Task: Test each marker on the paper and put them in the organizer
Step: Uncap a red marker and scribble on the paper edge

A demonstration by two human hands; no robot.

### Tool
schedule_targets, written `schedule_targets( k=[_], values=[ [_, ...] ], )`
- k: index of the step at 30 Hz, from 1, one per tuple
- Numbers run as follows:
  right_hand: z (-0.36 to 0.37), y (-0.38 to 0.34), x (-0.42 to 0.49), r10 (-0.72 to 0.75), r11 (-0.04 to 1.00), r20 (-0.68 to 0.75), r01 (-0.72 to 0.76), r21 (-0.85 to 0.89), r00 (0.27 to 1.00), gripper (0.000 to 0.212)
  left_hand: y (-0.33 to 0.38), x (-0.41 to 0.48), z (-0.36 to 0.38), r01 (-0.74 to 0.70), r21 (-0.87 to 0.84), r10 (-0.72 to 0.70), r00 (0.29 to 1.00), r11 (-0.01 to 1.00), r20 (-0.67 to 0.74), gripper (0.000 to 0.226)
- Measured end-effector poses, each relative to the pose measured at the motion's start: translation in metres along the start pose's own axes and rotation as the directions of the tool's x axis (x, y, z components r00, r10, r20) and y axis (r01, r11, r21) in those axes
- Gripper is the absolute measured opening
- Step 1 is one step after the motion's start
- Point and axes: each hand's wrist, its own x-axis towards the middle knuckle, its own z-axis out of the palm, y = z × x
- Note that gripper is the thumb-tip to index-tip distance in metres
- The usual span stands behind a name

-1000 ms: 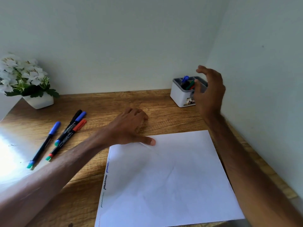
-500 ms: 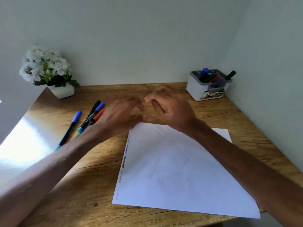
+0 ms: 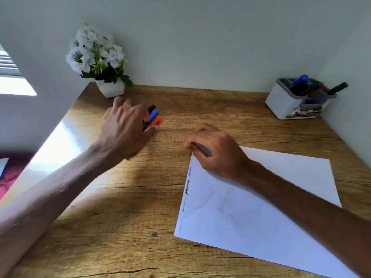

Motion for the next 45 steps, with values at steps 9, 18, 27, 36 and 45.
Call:
schedule_targets(
  k=[9,18,27,36,45],
  values=[
    [0.000,0.001,-0.001,0.022,0.999,-0.033,-0.021,0.027,0.999,0.017,0.013,-0.009,0.005,-0.065,-0.037,0.064,0.998,0.997,-0.027,0.052],
    [-0.012,-0.004,0.001,0.067,0.998,-0.221,-0.065,0.019,0.973,0.014,0.039,-0.022,-0.002,-0.342,-0.446,0.229,0.930,0.827,-0.289,0.029],
    [-0.014,-0.003,0.000,0.123,0.992,-0.235,-0.128,-0.008,0.964,0.034,0.043,-0.029,-0.001,-0.541,-0.347,0.327,0.793,0.766,-0.514,0.017],
    [-0.022,0.013,0.004,-0.067,0.973,-0.228,0.014,-0.230,0.971,0.026,0.048,-0.032,0.004,-0.601,-0.444,0.352,0.776,0.665,-0.523,0.020],
    [-0.025,0.021,-0.001,-0.126,0.894,-0.160,0.042,-0.446,0.979,0.022,0.034,-0.024,0.017,-0.581,-0.304,0.424,0.786,0.755,-0.449,0.024]
  ],
)
